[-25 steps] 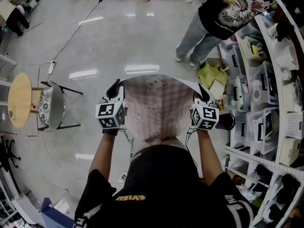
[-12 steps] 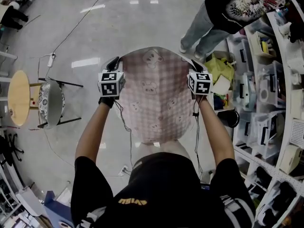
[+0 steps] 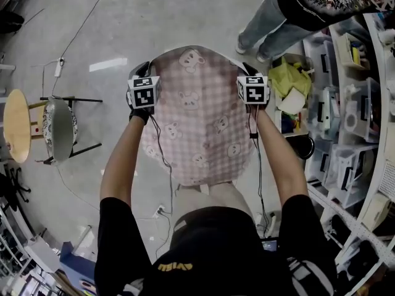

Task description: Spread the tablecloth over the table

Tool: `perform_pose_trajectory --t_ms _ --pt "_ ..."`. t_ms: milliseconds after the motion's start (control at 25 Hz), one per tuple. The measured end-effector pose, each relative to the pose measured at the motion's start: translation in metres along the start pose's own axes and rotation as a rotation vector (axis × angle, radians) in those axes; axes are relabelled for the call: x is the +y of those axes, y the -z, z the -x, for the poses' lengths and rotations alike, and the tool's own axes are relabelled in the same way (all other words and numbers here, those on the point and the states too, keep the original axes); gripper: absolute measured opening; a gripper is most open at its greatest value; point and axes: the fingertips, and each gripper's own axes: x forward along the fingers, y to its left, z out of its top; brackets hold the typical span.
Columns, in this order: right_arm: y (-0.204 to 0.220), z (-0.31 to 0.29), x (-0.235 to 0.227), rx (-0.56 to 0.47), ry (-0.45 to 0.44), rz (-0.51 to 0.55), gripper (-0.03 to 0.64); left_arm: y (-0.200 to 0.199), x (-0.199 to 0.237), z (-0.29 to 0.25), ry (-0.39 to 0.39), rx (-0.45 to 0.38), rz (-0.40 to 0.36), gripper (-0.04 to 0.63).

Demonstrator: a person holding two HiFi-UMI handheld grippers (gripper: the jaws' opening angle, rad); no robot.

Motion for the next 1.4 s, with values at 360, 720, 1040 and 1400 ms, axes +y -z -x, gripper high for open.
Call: perform_pose_trajectory --t_ms 360,720,1040,1400 --pt "0.048 -0.054 -0.005 0.031 -0.025 0.05 0.028 0.048 -0.01 -0.052 -0.029 0.046 -0.075 0.038" --pt "0.102 -0.085 0.018 0.187 -0.065 0.132 0.24 0.119 0.011 -0.067 -0.232 0.281 -0.421 0.067" --pt "0.136 -0.06 0.009 0.174 -0.028 0.117 0.272 0.163 0.022 -0.024 -0.344 0.287 -0.332 0.083" --pt "0.122 -0.015 0.006 0.005 0.137 0.131 0.203 0.217 -0.044 0.039 -0.185 0.237 -0.281 0.081"
